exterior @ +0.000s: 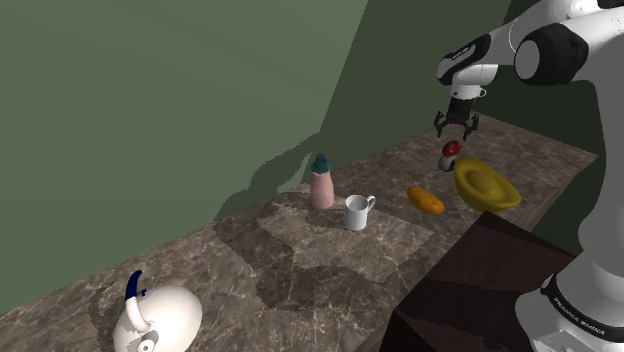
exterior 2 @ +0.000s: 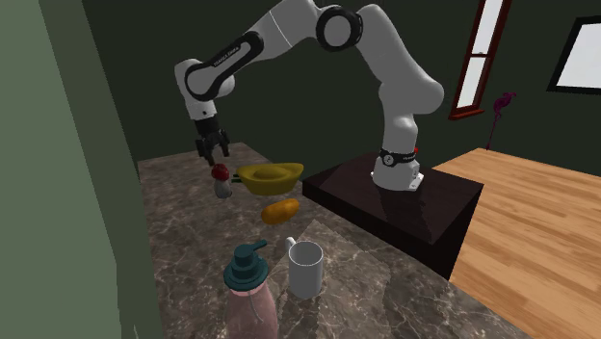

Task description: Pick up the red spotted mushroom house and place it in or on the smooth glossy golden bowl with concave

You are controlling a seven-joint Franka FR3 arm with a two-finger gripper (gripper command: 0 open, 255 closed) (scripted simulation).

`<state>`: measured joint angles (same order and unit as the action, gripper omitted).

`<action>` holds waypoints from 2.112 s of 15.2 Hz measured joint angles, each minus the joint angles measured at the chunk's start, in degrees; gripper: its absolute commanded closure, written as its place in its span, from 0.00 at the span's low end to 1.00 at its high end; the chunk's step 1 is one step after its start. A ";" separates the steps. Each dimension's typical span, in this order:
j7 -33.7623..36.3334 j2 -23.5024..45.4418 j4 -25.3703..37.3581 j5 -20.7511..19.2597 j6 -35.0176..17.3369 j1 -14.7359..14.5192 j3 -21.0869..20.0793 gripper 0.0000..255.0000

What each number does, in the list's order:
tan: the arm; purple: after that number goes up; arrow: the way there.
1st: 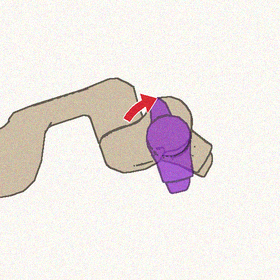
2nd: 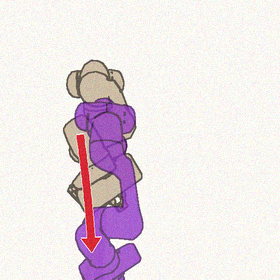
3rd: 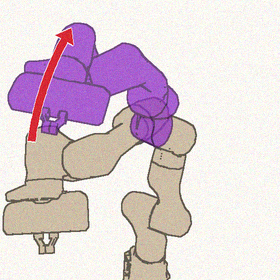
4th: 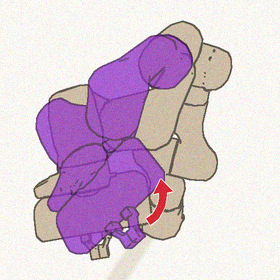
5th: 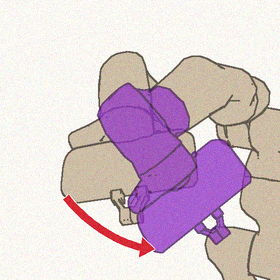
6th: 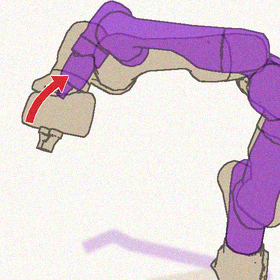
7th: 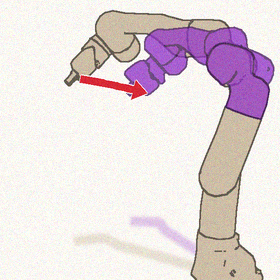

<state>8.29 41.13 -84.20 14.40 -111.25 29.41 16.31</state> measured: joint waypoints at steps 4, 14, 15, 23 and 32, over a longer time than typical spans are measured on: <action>0.99 5.01 5.25 1.32 0.99 2.47 0.21 0.00; 0.54 6.94 2.90 2.10 -3.19 2.46 -0.25 0.00; 0.54 6.94 2.88 2.10 -3.22 2.45 -0.25 0.00; 0.53 6.89 2.84 2.11 -3.23 2.45 -0.25 1.00; 0.83 5.20 2.94 1.69 -1.44 2.24 0.08 1.00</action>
<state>9.12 46.33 -81.27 16.09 -112.69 31.65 16.40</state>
